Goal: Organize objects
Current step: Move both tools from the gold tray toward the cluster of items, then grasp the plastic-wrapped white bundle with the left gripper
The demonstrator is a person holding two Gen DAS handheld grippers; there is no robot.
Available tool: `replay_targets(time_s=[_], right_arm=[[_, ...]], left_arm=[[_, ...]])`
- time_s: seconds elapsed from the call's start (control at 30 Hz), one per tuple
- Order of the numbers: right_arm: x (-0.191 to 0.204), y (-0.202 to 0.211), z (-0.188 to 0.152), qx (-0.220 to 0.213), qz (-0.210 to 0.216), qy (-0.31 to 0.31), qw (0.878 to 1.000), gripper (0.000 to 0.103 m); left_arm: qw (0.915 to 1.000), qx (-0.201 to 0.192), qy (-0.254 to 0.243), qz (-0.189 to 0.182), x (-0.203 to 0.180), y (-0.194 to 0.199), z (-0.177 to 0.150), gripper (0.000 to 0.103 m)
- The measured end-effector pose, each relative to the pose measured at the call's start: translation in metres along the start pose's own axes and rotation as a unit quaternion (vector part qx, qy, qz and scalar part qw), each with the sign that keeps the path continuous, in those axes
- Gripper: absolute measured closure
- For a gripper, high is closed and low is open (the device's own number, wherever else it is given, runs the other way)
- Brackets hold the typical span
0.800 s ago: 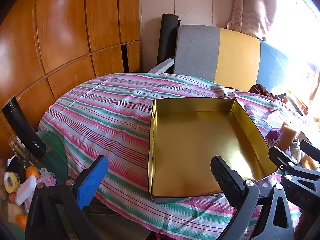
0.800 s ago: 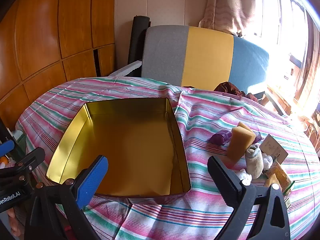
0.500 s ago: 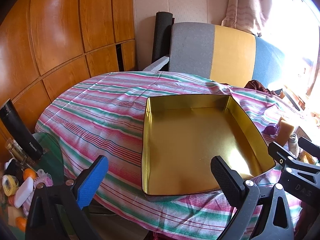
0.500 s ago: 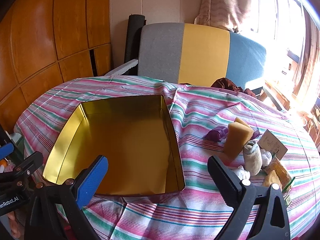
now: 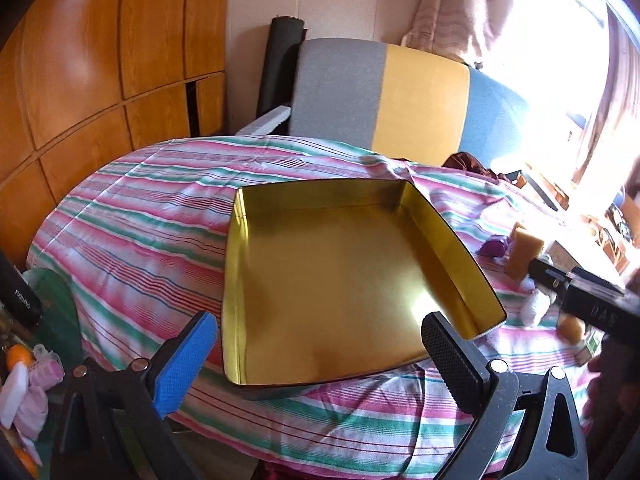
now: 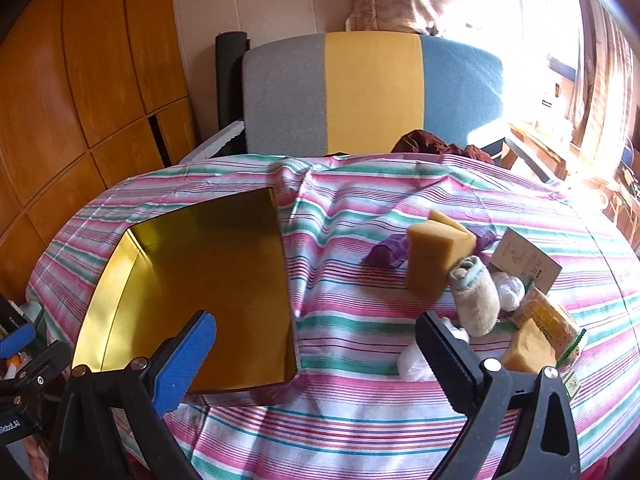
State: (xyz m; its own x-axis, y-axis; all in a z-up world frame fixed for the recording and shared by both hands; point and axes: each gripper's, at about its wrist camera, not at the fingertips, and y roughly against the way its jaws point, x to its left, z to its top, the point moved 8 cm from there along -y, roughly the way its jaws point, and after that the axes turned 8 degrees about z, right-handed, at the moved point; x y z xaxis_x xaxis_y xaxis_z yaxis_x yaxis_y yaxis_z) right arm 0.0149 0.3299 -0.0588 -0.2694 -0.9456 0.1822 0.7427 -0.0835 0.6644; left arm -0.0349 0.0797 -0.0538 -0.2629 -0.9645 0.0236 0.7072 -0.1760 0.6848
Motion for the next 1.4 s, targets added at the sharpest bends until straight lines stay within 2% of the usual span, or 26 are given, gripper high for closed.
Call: replay_targets(time_s=[0.07,0.17,0.3,0.37,0.47,0.6,0.73,1.0,1.1,1.2,1.3,1.4], right_arm=[[-0.029,0.007,0.005,-0.009,-0.018,-0.02,1.0,0.001],[-0.078,0.022,0.014,-0.024,-0.046,-0.052,0.997,0.001],[-0.145,0.04,0.023,-0.039,-0.088,-0.099,0.99,0.001],[-0.179,0.049,0.023,-0.047,-0.112,-0.119,0.985,0.001],[-0.213,0.057,0.017,-0.057,-0.129,-0.141,0.98,0.001],[-0.248,0.06,-0.002,-0.07,-0.123,-0.197,0.97,0.001],[-0.27,0.059,-0.011,-0.07,-0.097,-0.261,0.958,0.001],[-0.291,0.072,-0.019,-0.078,-0.108,-0.304,0.943,0.001],[-0.304,0.076,-0.026,-0.078,-0.112,-0.333,0.933,0.001],[-0.314,0.076,-0.034,-0.07,-0.106,-0.361,0.924,0.001],[-0.315,0.072,-0.037,-0.06,-0.098,-0.368,0.923,0.001],[-0.309,0.067,-0.034,-0.052,-0.091,-0.357,0.928,0.001]], left_arm=[[0.9999,0.009,-0.013,-0.002,-0.006,-0.004,-0.002,0.0],[0.9992,0.026,-0.021,-0.024,-0.018,-0.01,-0.006,0.0],[0.9979,0.021,-0.04,-0.046,-0.034,-0.009,-0.003,0.0],[0.9964,0.023,-0.044,-0.069,-0.045,-0.008,0.001,0.0],[0.9912,0.038,-0.058,-0.112,-0.07,-0.008,0.003,0.0],[0.9863,0.031,-0.106,-0.122,-0.111,-0.005,0.007,0.0],[0.9763,0.055,-0.134,-0.161,-0.156,-0.009,0.003,0.0],[0.9499,0.06,-0.233,-0.2,-0.252,-0.019,-0.008,0.0],[0.9392,0.058,-0.266,-0.209,-0.282,-0.027,-0.014,0.004],[0.9289,0.064,-0.293,-0.218,-0.306,-0.037,-0.02,0.015],[0.9197,0.067,-0.318,-0.221,-0.327,-0.049,-0.027,0.021],[0.9164,0.069,-0.334,-0.21,-0.339,-0.063,-0.03,0.023]])
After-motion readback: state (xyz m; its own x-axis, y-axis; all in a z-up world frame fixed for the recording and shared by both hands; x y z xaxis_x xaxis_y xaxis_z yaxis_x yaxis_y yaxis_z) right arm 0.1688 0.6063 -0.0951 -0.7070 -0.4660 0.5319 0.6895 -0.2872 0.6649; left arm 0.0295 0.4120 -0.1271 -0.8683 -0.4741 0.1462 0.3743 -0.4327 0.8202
